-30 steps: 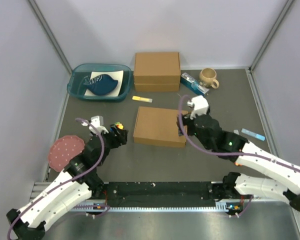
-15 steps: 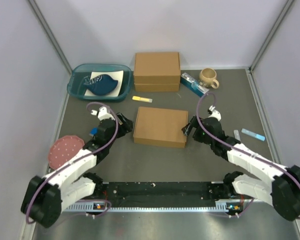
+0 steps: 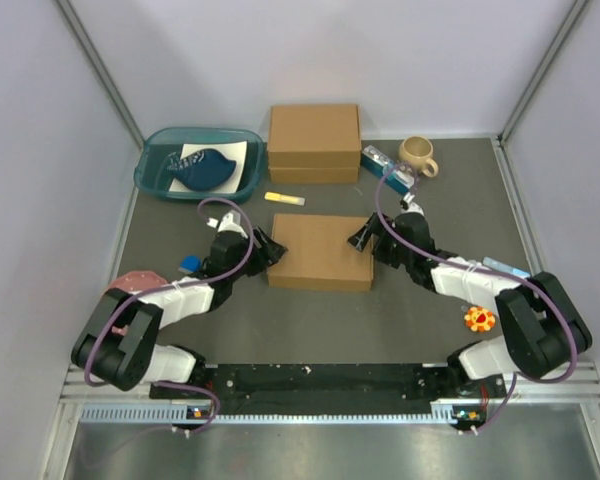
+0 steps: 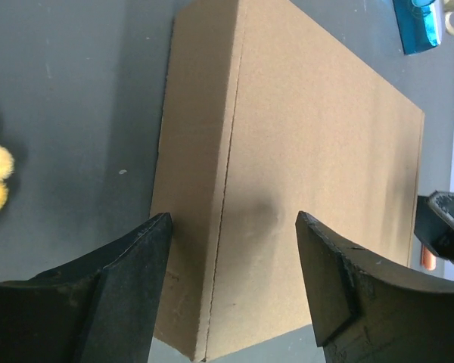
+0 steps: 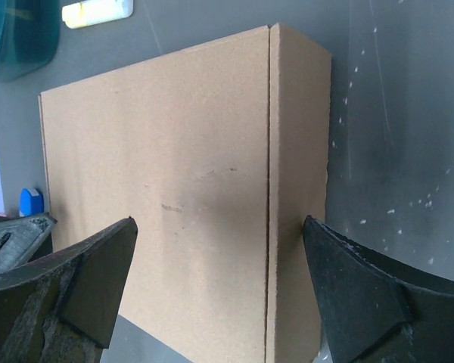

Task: Fold the paper box

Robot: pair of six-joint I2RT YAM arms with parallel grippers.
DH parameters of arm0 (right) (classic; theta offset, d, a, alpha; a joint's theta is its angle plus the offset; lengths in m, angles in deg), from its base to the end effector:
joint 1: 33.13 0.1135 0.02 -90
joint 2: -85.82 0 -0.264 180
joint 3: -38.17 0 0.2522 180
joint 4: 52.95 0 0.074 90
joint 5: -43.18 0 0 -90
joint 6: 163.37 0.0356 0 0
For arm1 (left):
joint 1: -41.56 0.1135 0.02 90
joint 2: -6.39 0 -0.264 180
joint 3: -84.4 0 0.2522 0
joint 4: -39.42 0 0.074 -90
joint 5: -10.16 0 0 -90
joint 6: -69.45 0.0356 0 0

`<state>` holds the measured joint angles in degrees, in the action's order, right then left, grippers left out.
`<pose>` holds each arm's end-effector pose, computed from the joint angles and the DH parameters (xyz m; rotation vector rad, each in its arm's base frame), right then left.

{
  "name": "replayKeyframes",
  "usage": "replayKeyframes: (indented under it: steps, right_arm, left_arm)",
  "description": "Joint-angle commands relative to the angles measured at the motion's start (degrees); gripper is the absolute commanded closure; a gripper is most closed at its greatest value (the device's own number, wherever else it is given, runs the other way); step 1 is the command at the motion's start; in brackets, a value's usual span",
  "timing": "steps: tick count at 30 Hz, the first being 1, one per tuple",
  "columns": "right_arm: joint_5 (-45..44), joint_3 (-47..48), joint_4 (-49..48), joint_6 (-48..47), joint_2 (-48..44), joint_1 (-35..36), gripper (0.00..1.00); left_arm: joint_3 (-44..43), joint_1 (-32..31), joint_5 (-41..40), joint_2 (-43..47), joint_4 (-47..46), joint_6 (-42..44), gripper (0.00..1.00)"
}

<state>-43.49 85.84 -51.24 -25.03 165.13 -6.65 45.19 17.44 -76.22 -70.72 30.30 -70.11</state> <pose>0.2472 0.1255 0.1804 0.3950 2.2326 0.7947 0.2328 -0.1067 0.1632 -0.4413 2.1407 -0.8305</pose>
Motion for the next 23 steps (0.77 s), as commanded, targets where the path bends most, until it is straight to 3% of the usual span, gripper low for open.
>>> replayKeyframes:
  steps: [1,7,12,15,20,23]
  right_arm:
    - [1.2,3.3,-3.9,-3.1,1.7,-1.2,0.09]
    - [-0.3,5.6,1.3,-5.1,1.1,-1.9,0.09]
    - [-12.1,8.1,16.9,-8.1,-11.2,-1.9,0.01]
    - [-16.1,9.7,26.3,-10.0,-17.9,-1.9,0.01]
    - [-14.9,6.4,28.7,-10.4,-27.4,-1.9,0.01]
    - [-14.3,5.5,29.4,-11.7,-32.1,-1.9,0.01]
  left_arm:
    - [0.2,0.2,3.5,-0.3,-7.3,-2.0,0.29]
    - [0.2,0.5,-0.2,4.1,-2.7,0.7,0.28]
    - [-6.1,1.4,-19.1,16.9,22.1,2.5,0.2]
    - [-11.3,1.7,-25.5,20.3,35.6,0.7,0.18]
    - [-16.4,1.7,-24.3,20.1,44.8,-1.0,0.25]
    - [-16.4,1.7,-22.4,20.8,46.2,-0.5,0.2]
